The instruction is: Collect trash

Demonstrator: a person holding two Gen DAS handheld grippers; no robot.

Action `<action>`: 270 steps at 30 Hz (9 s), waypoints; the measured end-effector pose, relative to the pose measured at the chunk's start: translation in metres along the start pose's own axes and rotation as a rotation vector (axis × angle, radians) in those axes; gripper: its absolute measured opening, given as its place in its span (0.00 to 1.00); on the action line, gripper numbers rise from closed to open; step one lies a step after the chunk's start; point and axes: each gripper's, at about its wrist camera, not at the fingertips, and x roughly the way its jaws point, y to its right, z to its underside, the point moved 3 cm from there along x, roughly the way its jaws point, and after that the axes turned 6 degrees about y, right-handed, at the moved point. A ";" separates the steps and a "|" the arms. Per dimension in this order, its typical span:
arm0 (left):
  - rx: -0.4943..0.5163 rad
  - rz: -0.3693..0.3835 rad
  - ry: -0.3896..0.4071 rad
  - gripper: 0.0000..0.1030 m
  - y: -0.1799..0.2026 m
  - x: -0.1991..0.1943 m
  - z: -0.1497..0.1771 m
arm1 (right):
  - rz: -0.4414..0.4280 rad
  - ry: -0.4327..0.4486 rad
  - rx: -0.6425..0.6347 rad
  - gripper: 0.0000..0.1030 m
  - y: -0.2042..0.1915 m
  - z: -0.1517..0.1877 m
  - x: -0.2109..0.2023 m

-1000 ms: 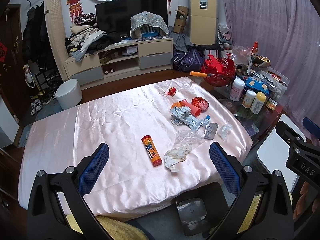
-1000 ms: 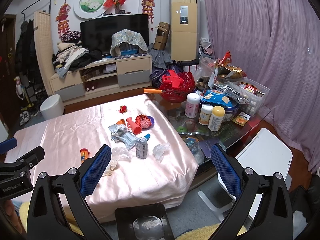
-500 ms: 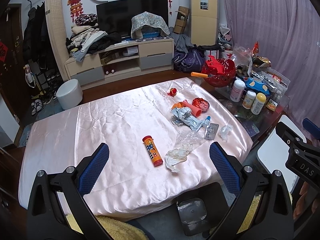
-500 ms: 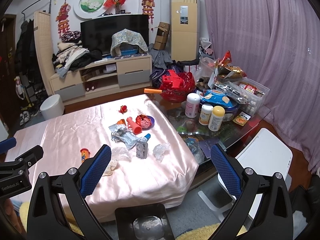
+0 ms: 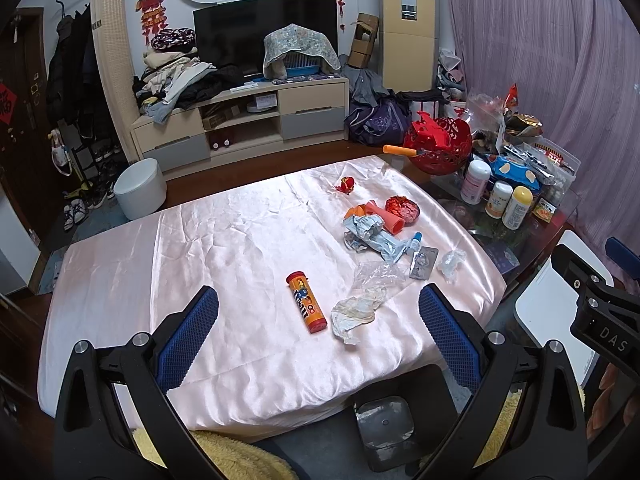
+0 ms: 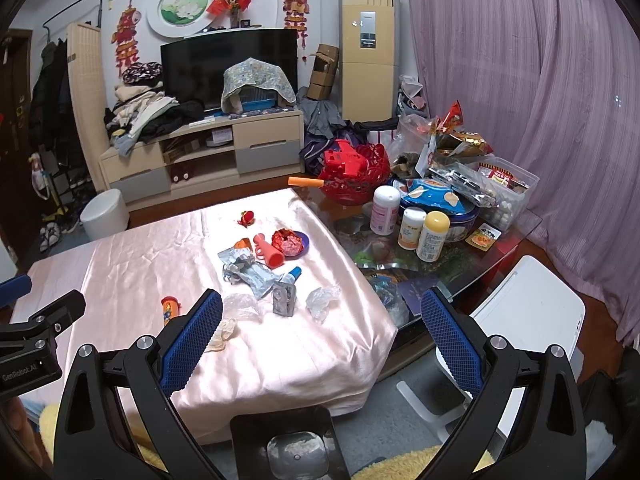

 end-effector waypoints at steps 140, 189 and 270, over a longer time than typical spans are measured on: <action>0.050 0.409 -0.620 0.48 0.083 0.143 0.239 | -0.265 -0.656 0.093 0.53 -0.002 0.237 0.115; -0.019 0.180 -0.426 0.83 0.011 0.236 0.093 | -0.255 -0.406 0.088 0.84 -0.019 0.081 0.250; 0.047 0.373 -0.559 0.62 0.063 0.125 0.217 | -0.221 -0.576 0.151 0.73 0.025 0.217 0.104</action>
